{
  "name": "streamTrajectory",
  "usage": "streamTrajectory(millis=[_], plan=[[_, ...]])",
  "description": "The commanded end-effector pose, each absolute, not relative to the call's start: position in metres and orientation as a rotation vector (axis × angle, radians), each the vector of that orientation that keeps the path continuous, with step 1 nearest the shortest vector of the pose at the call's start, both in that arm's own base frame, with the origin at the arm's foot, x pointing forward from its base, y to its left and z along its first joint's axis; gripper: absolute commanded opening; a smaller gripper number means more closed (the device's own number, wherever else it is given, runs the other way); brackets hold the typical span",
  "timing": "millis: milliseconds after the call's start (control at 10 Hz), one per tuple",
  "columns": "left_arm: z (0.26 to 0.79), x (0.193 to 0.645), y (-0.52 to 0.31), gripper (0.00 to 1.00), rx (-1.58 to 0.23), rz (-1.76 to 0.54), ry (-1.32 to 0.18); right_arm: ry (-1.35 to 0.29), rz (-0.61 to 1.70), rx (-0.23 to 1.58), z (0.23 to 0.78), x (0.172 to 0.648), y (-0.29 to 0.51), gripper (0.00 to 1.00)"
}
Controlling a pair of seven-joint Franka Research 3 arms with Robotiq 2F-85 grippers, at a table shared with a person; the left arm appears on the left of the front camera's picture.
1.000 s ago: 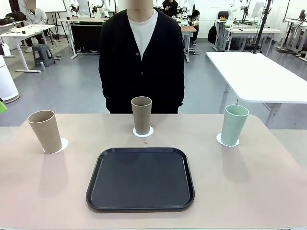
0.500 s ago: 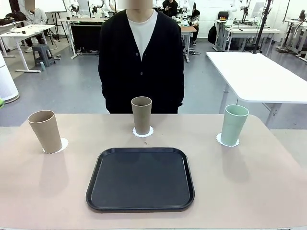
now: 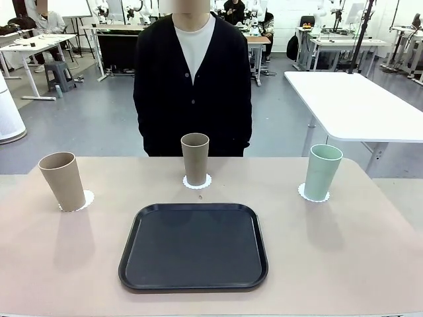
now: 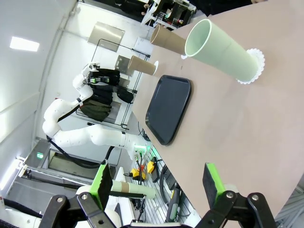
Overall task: Place coasters on the table and set cups on them.
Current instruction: Take one Reusable plastic cup from the Flat Tray and place it on a coaster set by the human.
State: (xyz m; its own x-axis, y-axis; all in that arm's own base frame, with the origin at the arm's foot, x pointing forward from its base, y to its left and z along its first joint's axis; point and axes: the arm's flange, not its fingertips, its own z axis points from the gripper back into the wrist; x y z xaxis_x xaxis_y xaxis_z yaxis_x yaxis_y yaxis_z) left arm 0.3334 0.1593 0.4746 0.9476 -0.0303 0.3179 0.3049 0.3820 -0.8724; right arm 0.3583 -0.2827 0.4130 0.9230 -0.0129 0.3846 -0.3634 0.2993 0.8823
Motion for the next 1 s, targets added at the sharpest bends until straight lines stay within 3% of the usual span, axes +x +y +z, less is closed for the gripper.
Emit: streamTrajectory(millis=[0,400,900], plan=[[0.458,0.344,0.183,1.00,-1.264,-0.176,-0.289,-0.344,0.231,1.247,0.413,0.359,-0.280,1.00],[0.440,0.338,0.240,1.00,-1.340,-0.146,-0.283,-0.344,0.231,1.247,0.413,0.359,-0.280,1.00],[0.433,0.333,0.226,1.00,-1.304,-0.127,-0.267,-0.344,0.231,1.247,0.413,0.359,-0.280,1.00]])
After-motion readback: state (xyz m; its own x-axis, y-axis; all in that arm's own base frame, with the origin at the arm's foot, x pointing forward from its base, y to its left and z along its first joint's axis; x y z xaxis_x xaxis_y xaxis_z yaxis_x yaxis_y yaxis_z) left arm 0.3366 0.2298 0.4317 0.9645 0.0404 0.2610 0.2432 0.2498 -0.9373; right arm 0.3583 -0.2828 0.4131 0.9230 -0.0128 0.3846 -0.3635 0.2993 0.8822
